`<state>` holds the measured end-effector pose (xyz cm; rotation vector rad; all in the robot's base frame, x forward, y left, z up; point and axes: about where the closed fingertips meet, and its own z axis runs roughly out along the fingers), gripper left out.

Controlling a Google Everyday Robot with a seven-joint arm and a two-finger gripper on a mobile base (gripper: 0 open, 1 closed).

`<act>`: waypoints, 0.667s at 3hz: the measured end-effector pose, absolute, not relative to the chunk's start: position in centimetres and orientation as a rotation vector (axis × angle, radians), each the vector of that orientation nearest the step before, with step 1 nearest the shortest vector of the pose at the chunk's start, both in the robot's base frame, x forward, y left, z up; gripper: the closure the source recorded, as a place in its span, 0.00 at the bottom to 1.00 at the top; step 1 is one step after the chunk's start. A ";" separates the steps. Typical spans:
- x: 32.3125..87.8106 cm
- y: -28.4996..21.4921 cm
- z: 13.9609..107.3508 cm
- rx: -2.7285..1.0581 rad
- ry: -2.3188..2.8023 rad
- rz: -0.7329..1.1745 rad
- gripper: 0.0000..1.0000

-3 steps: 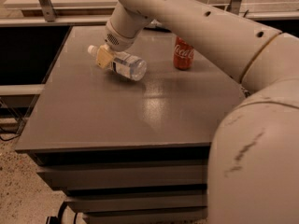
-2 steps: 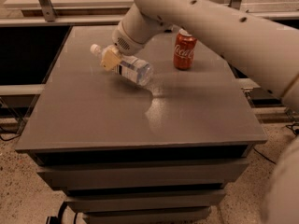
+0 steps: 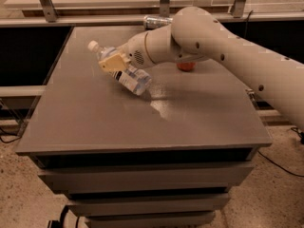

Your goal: Place blue plastic bottle upright

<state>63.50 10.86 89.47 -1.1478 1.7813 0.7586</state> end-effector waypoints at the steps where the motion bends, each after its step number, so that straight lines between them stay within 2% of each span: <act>1: 63.5 10.9 89.8 -1.148 1.781 0.759 1.00; 2: 63.5 10.9 89.8 -1.148 1.781 0.759 1.00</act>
Offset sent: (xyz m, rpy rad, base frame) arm -0.0804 -0.0506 0.1069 0.4380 -0.5287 0.4008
